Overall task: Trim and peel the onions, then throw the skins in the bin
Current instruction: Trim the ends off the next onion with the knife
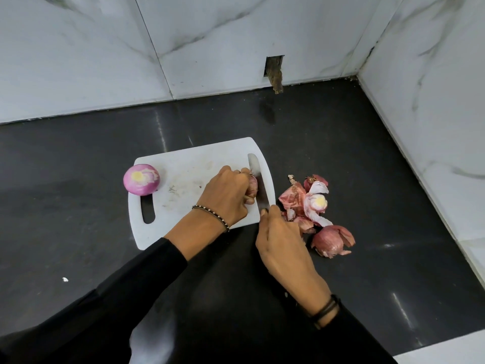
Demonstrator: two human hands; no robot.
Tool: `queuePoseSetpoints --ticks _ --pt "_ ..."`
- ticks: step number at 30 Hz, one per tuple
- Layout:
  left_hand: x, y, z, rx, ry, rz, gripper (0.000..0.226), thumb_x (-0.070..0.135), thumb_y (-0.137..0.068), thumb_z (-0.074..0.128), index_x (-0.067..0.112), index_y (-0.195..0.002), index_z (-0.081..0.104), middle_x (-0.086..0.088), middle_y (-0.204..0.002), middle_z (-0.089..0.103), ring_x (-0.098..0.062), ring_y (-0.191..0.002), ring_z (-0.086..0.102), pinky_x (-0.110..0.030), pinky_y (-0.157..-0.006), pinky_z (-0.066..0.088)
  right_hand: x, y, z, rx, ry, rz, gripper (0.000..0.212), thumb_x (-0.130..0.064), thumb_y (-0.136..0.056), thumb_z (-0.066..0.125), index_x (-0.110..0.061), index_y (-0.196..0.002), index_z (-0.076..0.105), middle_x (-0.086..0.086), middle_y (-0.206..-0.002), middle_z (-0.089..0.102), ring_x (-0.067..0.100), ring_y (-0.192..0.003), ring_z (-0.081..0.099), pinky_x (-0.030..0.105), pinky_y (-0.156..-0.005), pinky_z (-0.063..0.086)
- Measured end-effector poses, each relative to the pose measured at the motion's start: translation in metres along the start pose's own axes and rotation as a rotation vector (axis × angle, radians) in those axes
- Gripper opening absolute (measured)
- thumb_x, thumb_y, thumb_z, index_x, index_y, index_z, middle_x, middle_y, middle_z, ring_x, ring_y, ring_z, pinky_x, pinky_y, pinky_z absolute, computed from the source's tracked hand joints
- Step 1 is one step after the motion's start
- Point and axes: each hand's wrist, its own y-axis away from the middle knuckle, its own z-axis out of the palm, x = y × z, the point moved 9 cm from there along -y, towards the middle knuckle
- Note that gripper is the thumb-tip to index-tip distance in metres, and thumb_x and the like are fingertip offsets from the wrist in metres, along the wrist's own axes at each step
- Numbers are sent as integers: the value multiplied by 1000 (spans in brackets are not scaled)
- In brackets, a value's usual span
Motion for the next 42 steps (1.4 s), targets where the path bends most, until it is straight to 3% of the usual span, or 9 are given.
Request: queuePoseSetpoints --ticks 3,7,11,14,18,20,31,38,42 --pt "-20 3 -1 19 99 -9 38 9 -84 62 12 -121 57 -7 -91 59 -18 -82 43 -27 -70 37 -4 4 -6 -3 -90 -26 28 -41 -110 28 -22 -97 45 5 -77 60 23 -66 60 50 -65 57" --pt "-36 10 3 50 220 3 55 18 -86 69 15 -137 51 -13 -106 67 -29 -95 60 -41 -88 49 -2 11 -12 9 -166 -21 33 -49 -107 27 -26 -91 44 4 -72 55 21 -68 55 55 -70 57" --pt "-45 14 6 92 336 3 57 16 -84 73 17 -137 51 -7 -123 65 -23 -109 60 -26 -96 45 -2 17 -20 46 -189 -22 33 -50 -107 28 -27 -89 43 13 -79 61 32 -73 63 57 -66 56" --pt "-46 17 7 106 392 4 56 13 -83 74 18 -133 50 -2 -127 62 -14 -112 56 -6 -93 35 -3 20 -21 57 -175 -41 33 -51 -107 27 -29 -88 41 7 -79 58 29 -78 61 55 -68 57" --pt "-45 18 7 132 415 -6 55 16 -82 75 18 -131 50 -1 -123 63 -19 -113 59 -24 -99 43 -8 22 -15 34 -182 -87 30 -49 -107 28 -29 -90 42 6 -76 58 25 -71 59 51 -67 56" --pt "-44 18 6 133 411 -8 54 19 -82 76 18 -130 50 -1 -121 63 -20 -111 59 -29 -100 46 -11 23 -11 20 -147 -109 32 -45 -109 27 -22 -96 45 5 -74 57 19 -68 58 37 -64 52" --pt "-32 21 -2 138 228 -54 43 20 -84 74 5 -121 60 -14 -96 70 -34 -90 62 -38 -81 47 -18 25 3 -54 61 -121 28 -37 -111 23 -16 -108 40 4 -79 49 14 -73 48 29 -55 37" --pt "-20 10 0 81 106 -24 25 4 -82 62 5 -107 57 9 -70 42 -22 -78 43 -30 -63 35 -15 14 -2 -21 171 -124 9 -20 -110 33 -14 -104 38 9 -81 52 25 -72 52 36 -57 36" --pt "-11 6 1 21 19 -23 42 3 -84 58 6 -126 50 -8 -91 54 -21 -86 42 -24 -67 29 -15 -2 -1 5 169 -121 8 -15 -108 34 -12 -107 40 15 -87 60 29 -68 54 41 -65 48"
